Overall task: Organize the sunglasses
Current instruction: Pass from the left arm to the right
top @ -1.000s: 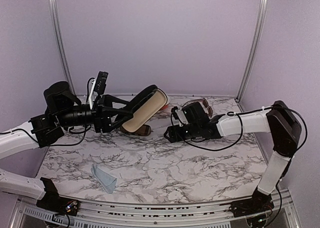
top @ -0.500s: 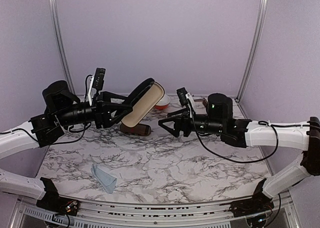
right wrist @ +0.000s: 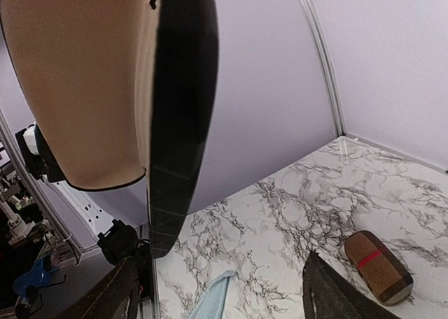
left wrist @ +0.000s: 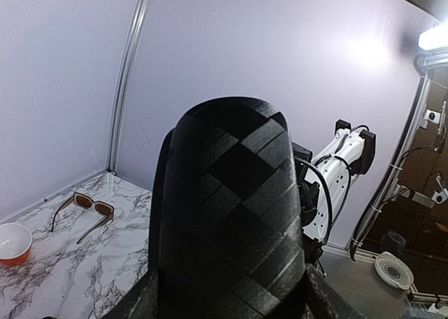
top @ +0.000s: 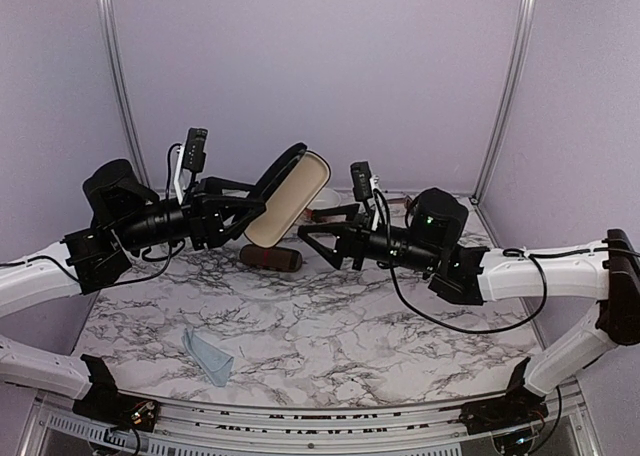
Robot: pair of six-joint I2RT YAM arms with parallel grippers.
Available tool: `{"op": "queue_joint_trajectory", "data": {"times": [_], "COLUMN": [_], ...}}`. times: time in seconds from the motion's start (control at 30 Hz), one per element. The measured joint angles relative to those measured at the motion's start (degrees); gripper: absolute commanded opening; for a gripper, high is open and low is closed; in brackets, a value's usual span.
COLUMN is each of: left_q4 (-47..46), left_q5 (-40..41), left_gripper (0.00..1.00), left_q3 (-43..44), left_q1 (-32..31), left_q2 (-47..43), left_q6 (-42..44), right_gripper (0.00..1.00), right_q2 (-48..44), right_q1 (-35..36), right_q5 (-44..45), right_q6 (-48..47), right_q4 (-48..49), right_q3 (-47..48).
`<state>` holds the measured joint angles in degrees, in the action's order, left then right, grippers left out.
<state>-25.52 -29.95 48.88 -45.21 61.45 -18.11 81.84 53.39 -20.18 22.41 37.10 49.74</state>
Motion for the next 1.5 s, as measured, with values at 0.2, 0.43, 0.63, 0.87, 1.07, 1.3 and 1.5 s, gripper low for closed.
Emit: {"op": "queue_joint_trajectory", "data": {"times": [0.2, 0.43, 0.63, 0.87, 1.07, 1.3, 1.5], "left_q4": [-1.95, -3.34, -4.72, -5.14, -6.78, -7.23, -7.5], "left_q5": [-0.22, -1.16, -2.03, -1.92, -2.6, -2.97, -2.6], "left_gripper": [0.34, 0.35, 0.35, 0.37, 0.43, 0.64, 0.79], "left_q3": [-0.11, -1.2, -1.92, -2.86, -3.17, -3.45, -3.74], "left_q1": [0.0, 0.0, 0.0, 0.11, 0.09, 0.09, 0.04], "left_q2": [0.5, 0.87, 0.9, 0.87, 0.76, 0.76, 0.72], "left_q6": [-1.46, -2.32, -2.36, -2.32, -0.57, 0.35, 0.02], "right_gripper": [0.72, 0.66, 0.41, 0.18, 0.06, 0.0, 0.0], "right_q2": [2.6, 5.86, 8.59, 10.29, 10.25, 9.27, 7.13], "right_q1": [1.46, 2.64, 2.64, 2.64, 2.64, 2.82, 3.08], "right_q5": [0.09, 1.36, 3.26, 3.43, 4.24, 4.81, 6.82], "right_q6": [2.23, 3.54, 3.58, 4.39, 6.95, 6.64, 2.78], "right_q4": [5.6, 8.98, 11.1, 12.44, 12.96, 11.06, 6.54], "right_q3": [1.38, 4.44, 6.97, 8.94, 8.92, 8.94, 8.94]}}
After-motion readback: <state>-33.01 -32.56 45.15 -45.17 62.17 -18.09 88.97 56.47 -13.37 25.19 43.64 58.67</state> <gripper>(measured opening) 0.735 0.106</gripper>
